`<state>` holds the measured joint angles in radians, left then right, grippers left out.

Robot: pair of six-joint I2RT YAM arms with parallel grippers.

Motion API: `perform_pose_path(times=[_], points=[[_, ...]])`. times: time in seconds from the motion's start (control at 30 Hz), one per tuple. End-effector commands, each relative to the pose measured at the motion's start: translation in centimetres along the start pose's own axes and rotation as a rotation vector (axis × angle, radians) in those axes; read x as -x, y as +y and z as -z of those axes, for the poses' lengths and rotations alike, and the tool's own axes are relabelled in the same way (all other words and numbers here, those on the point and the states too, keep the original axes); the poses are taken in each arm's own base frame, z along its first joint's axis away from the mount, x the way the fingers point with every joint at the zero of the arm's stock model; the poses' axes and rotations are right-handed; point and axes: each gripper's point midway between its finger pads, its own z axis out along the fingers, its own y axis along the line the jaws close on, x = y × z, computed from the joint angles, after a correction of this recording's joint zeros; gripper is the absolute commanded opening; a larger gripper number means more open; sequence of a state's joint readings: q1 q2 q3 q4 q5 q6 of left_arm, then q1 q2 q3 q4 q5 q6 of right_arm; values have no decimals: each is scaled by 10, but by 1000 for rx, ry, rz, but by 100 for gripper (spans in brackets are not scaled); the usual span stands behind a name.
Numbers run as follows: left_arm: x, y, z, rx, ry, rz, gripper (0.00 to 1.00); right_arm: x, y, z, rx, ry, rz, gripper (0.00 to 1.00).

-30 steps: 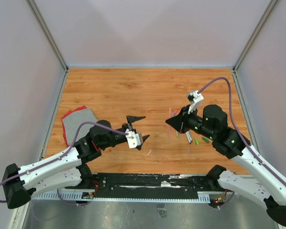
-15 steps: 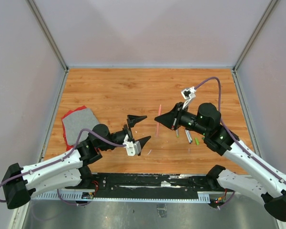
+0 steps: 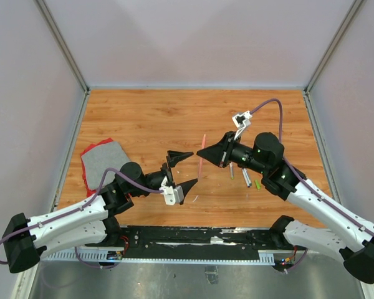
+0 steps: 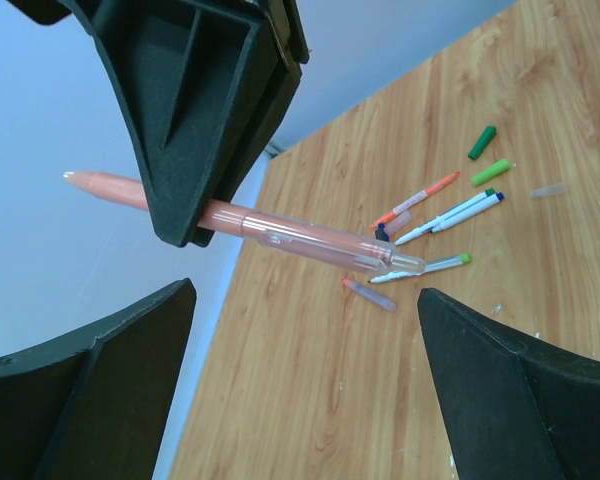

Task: Insert the pens into the pen caps
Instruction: Press the pen cap onto the pen.

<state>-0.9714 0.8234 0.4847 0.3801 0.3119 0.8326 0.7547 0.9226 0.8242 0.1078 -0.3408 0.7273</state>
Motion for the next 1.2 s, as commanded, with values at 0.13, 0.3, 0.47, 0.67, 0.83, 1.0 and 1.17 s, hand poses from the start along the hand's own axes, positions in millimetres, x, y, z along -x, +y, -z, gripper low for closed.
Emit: perform_pose_path(times=[0.13,0.3,0.47,0.67,0.83,1.0,1.17], points=[[17,6,-2,16,-63,-9,100,1,22,-7,76,-2,30,1],[18,6,-2,16,-64,-2,100,-4,22,-8,78,6,36,1],[18,6,-2,13,-68,3,100,-3,22,-9,76,-1,42,1],[19,4,-3,6,-72,6,100,2,23,-11,77,-32,55,1],[18,5,-2,8,-68,8,100,-5,20,-13,73,-8,66,1],[19,7,-2,21,-65,9,100,-13,22,-14,86,19,71,1],[19,9,-2,29,-66,8,100,-21,22,-14,91,49,78,1]])
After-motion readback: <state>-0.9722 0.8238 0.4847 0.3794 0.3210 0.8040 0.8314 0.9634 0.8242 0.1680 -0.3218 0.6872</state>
